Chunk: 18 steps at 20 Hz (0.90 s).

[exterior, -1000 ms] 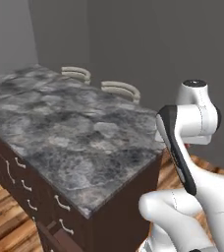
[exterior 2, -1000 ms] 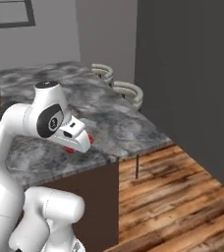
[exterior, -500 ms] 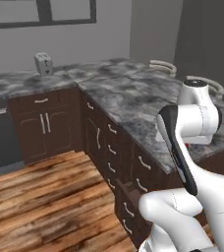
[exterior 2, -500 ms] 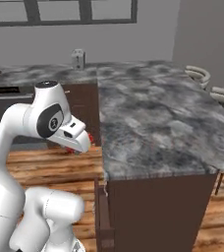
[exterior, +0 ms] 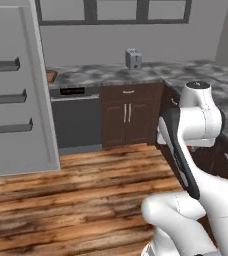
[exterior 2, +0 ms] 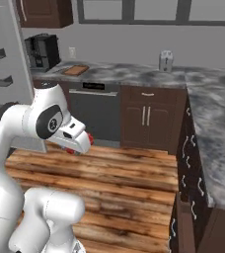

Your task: Retrieve the steak from the fridge and place it on the cutting board.

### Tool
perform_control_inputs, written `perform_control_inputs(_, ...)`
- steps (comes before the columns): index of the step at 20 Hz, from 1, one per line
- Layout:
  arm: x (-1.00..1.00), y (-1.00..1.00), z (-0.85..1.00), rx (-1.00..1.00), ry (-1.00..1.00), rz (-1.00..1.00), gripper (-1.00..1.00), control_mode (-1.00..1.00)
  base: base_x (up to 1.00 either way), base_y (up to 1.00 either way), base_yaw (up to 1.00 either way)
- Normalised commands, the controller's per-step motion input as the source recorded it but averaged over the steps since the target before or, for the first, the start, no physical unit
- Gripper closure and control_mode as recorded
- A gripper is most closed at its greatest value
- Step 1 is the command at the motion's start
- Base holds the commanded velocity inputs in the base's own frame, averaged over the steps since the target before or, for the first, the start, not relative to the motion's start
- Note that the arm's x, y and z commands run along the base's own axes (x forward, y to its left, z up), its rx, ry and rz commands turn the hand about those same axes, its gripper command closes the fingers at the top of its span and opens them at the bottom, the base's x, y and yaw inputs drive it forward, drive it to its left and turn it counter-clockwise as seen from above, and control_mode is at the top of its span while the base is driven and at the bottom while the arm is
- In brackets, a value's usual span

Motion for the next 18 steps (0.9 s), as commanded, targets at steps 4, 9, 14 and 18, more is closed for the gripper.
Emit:
perform_control_inputs(4,0.0,0.0,0.0,0.0,0.0,0.0,1.0,1.0,0.41,0.2,0.26)
perform_control_inputs(9,0.0,0.0,0.0,0.0,0.0,0.0,1.0,1.0,0.35,-0.12,0.08)
perform_control_inputs(14,0.0,0.0,0.0,0.0,0.0,0.0,1.0,1.0,0.4,-0.17,0.0)
perform_control_inputs(18,0.0,0.0,0.0,0.0,0.0,0.0,1.0,1.0,0.54,-0.34,0.0)
